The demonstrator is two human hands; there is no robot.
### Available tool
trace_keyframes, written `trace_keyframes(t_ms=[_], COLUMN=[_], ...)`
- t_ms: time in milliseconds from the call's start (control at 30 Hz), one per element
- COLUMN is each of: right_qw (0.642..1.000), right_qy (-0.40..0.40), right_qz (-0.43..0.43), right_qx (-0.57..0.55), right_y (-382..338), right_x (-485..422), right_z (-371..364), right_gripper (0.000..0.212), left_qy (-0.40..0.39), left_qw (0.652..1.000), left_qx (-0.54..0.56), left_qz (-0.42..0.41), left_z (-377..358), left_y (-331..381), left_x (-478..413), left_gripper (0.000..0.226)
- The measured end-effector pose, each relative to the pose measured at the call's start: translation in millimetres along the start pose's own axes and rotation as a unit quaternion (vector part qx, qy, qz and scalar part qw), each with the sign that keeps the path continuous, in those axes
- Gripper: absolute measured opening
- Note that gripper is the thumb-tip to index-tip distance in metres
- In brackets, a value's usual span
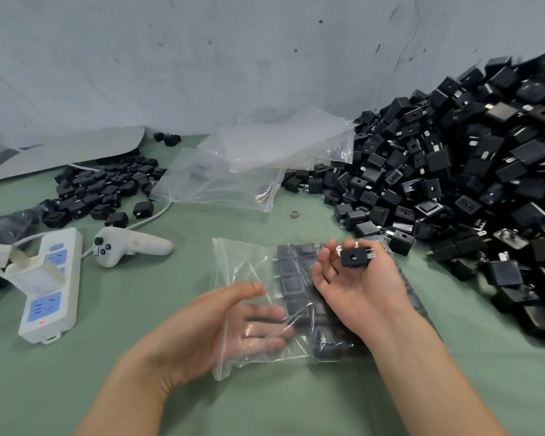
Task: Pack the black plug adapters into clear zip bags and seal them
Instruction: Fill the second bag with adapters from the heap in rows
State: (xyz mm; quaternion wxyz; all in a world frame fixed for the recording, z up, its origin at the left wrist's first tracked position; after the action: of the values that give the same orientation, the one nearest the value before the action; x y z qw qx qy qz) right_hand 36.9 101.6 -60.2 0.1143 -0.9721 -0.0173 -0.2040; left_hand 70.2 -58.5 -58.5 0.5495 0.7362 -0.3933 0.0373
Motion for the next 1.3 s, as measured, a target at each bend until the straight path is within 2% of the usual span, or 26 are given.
trace_keyframes(t_ms=[133,233,333,400,467,533,600,633,667,700,733,800,833,900,967,1000,1033,1100,1200,1233,1300], right_qw=[1.000,1.000,1.000,0.999,0.998,0.995,0.989,0.984,0.978,0.974,0.971,0.966,0.958,0.917,0.845,0.822,0.821,0.857,0.892,0.895,0.892], right_qy=[0.001,0.000,-0.011,-0.030,-0.053,-0.079,-0.106,-0.117,-0.125,-0.129,-0.122,-0.088,-0.065,-0.045,-0.080,-0.106,-0.129,-0.166,-0.187,-0.186,-0.181], right_qz=[-0.002,-0.002,-0.001,-0.001,0.000,-0.005,-0.016,-0.022,-0.028,-0.030,-0.025,0.020,0.054,0.114,0.152,0.158,0.152,0.111,0.057,0.056,0.070], right_qx=[-0.002,0.002,0.011,0.019,0.036,0.062,0.106,0.134,0.163,0.187,0.205,0.244,0.276,0.380,0.507,0.537,0.535,0.476,0.407,0.402,0.409], right_y=[1,0,-1,0,1,6,14,19,24,27,28,21,14,0,-3,1,6,21,42,45,45], right_x=[4,5,9,12,15,19,23,25,27,28,27,25,25,28,36,41,44,48,46,44,41], right_z=[-2,-4,-8,-13,-22,-32,-43,-47,-51,-53,-53,-49,-45,-41,-48,-51,-52,-52,-51,-51,-51], right_gripper=[0.035,0.034,0.036,0.036,0.034,0.029,0.025,0.025,0.027,0.032,0.034,0.025,0.020,0.020,0.029,0.031,0.031,0.030,0.025,0.022,0.019], left_qy=[-0.016,-0.003,0.056,0.145,0.265,0.360,0.441,0.458,0.458,0.444,0.426,0.384,0.376,0.404,0.456,0.472,0.477,0.434,0.269,0.225,0.194], left_qw=[1.000,1.000,0.998,0.987,0.957,0.912,0.838,0.803,0.782,0.779,0.795,0.848,0.860,0.833,0.787,0.777,0.776,0.792,0.846,0.849,0.830], left_qx=[0.014,-0.002,-0.031,-0.057,-0.095,-0.157,-0.261,-0.310,-0.345,-0.362,-0.359,-0.316,-0.305,-0.347,-0.377,-0.368,-0.349,-0.328,-0.338,-0.361,-0.420], left_qz=[0.001,-0.007,-0.013,-0.034,-0.065,-0.120,-0.188,-0.222,-0.246,-0.255,-0.242,-0.184,-0.160,-0.146,-0.174,-0.195,-0.222,-0.278,-0.312,-0.312,-0.311], left_z=[2,7,24,45,68,82,87,83,76,69,66,64,66,74,79,80,78,62,14,0,-15], left_y=[-3,-1,5,15,28,48,72,82,89,90,86,66,58,57,69,75,80,86,81,76,70], left_x=[2,5,11,18,29,43,62,69,72,71,66,51,46,49,65,73,79,78,59,54,49], left_gripper=[0.055,0.032,0.038,0.040,0.025,0.014,0.014,0.014,0.013,0.012,0.011,0.008,0.008,0.018,0.023,0.020,0.015,0.011,0.013,0.018,0.037])
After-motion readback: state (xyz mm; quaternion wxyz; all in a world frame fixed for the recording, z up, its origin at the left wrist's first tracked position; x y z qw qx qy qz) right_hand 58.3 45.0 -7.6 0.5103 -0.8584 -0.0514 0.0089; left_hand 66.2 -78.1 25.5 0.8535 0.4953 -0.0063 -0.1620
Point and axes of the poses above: each hand's wrist, its own x-axis away from the middle knuckle, its own z-axis out of the back of the hand, y = z × x, the point moved 10 cm from there along -x, towards the middle knuckle, and after that the axes turned 10 degrees about -x, right-handed, at the moved point
